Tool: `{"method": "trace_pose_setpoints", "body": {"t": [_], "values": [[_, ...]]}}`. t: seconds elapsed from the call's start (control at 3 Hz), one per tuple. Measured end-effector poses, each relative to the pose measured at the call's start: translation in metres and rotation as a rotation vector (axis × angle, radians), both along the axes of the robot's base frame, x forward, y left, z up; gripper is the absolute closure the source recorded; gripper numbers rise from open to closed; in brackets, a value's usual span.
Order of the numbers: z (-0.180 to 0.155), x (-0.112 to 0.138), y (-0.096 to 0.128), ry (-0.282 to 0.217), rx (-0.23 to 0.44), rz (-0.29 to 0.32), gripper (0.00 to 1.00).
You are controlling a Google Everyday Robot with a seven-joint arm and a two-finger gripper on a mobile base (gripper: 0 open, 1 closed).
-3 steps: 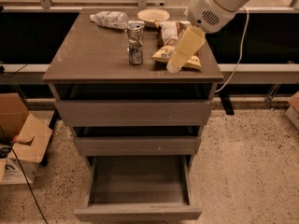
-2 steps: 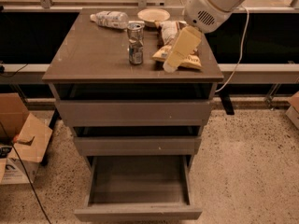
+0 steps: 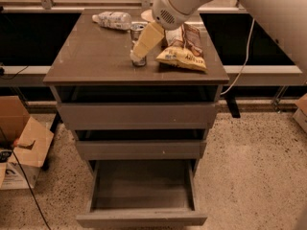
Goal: Place redbull can into bottom drawer
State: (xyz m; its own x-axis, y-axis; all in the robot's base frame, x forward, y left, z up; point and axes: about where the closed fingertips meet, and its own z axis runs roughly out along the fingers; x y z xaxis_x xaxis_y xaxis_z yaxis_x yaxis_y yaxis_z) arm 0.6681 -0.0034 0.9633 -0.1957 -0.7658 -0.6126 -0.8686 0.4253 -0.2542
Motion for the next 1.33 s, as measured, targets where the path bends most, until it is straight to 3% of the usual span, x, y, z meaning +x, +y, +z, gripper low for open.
{"method": "trace_pose_setpoints", "body": {"t": [0.33, 0.67, 1.33], "values": [[-0.023, 0.043, 0.047, 0.019, 0.056, 0.013, 0.00], [-0.035, 0.067, 0.067, 0.038, 0.091, 0.019, 0.00], [-0.043, 0.093, 0.057, 0.043, 0.148, -0.054, 0.00]]}}
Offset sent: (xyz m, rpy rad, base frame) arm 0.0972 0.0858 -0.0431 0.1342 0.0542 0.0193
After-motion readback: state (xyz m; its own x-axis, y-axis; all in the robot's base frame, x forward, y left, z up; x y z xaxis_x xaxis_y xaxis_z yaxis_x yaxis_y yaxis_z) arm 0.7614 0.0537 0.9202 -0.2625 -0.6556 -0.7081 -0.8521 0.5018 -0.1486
